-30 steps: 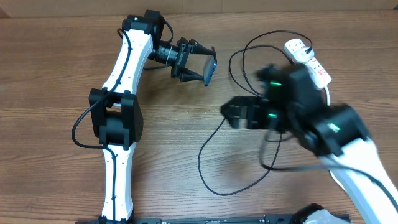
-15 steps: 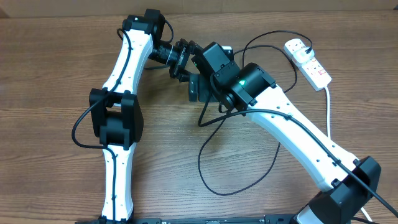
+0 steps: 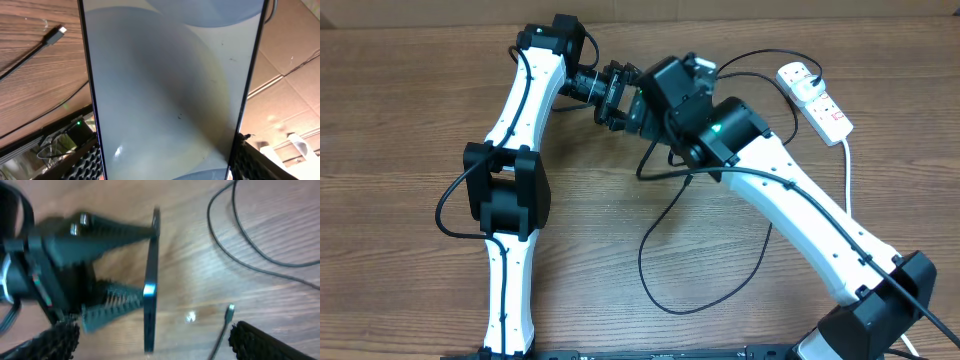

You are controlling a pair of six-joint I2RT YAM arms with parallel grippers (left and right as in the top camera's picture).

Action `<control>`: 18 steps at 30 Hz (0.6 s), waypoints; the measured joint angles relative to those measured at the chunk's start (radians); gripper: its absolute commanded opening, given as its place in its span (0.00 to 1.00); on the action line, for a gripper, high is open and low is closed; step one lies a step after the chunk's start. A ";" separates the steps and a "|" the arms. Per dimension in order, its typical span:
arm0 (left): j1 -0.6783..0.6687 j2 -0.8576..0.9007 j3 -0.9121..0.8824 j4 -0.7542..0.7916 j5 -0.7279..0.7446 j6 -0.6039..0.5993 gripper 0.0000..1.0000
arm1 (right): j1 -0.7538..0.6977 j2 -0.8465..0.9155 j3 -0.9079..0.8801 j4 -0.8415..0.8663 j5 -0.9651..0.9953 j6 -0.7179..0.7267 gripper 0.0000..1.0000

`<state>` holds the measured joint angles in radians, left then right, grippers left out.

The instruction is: Plug charger to phone and switch on socket

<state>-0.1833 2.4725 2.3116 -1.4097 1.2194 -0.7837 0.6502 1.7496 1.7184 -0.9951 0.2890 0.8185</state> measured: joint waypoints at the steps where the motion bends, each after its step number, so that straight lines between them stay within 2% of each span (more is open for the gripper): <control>1: 0.000 0.000 0.000 0.000 0.000 0.000 0.64 | -0.004 0.000 0.000 0.011 0.006 0.012 0.75; 3: 0.000 0.000 0.000 0.000 0.002 0.000 0.64 | -0.010 0.000 0.000 0.026 0.017 0.032 0.75; 5: 0.000 0.000 0.000 0.000 0.004 0.000 0.65 | -0.010 0.000 0.000 0.032 0.022 0.043 0.85; 10: -0.003 0.000 0.000 0.000 0.007 0.000 0.65 | -0.009 0.026 0.000 0.034 0.030 0.040 0.85; 18: -0.021 0.000 0.000 0.004 0.008 0.000 0.64 | -0.009 0.081 0.000 0.042 0.033 0.040 0.60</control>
<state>-0.2043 2.4725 2.3116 -1.4059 1.2270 -0.7837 0.6415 1.8309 1.7184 -0.9535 0.3222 0.8585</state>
